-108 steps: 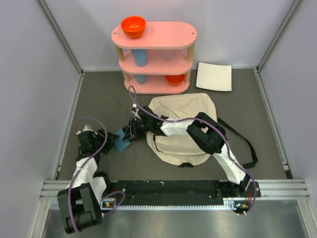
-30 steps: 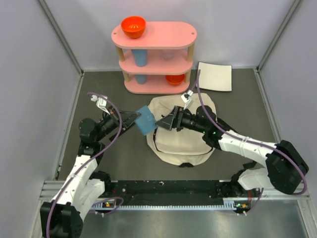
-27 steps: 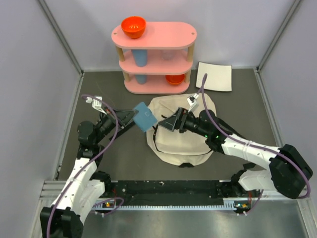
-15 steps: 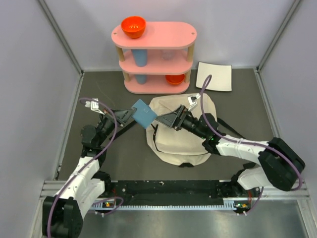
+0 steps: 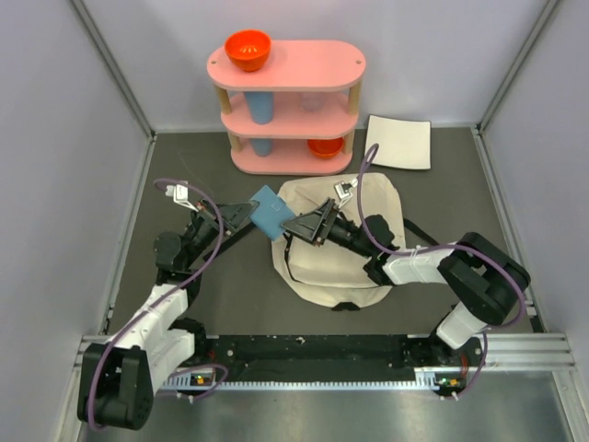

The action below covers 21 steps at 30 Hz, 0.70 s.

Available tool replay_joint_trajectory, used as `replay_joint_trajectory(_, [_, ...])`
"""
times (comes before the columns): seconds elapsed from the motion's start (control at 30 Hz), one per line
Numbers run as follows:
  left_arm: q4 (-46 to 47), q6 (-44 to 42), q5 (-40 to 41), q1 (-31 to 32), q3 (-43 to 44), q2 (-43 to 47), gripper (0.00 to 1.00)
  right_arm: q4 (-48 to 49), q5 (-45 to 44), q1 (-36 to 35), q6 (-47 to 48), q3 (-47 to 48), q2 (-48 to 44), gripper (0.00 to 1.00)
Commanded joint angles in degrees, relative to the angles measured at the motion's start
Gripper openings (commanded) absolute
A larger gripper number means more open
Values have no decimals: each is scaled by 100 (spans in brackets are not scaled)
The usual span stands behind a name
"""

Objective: Pack the student bag
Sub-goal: Pick up the personal item from the center of the board.

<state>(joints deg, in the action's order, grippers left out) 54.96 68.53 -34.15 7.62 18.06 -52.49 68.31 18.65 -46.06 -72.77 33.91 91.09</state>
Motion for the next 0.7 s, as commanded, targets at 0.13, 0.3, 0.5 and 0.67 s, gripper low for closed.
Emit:
replay_joint_trajectory(0.13, [683, 108, -144, 152, -31, -279, 0, 692, 59, -61, -26, 291, -56, 60])
replay_joint_trajectory(0.3, [735, 99, -127, 240, 4, -420, 0, 657, 121, -87, 0, 335, -74, 46])
replay_joint_trajectory(0.5, [578, -50, -179, 284, 4, -420, 10, 535, 86, -87, 105, 283, -266, 0])
replay_joint_trajectory(0.67, [-796, -708, -364, 284, 416, -201, 73, -1495, -598, -70, 842, 63, -1179, 0])
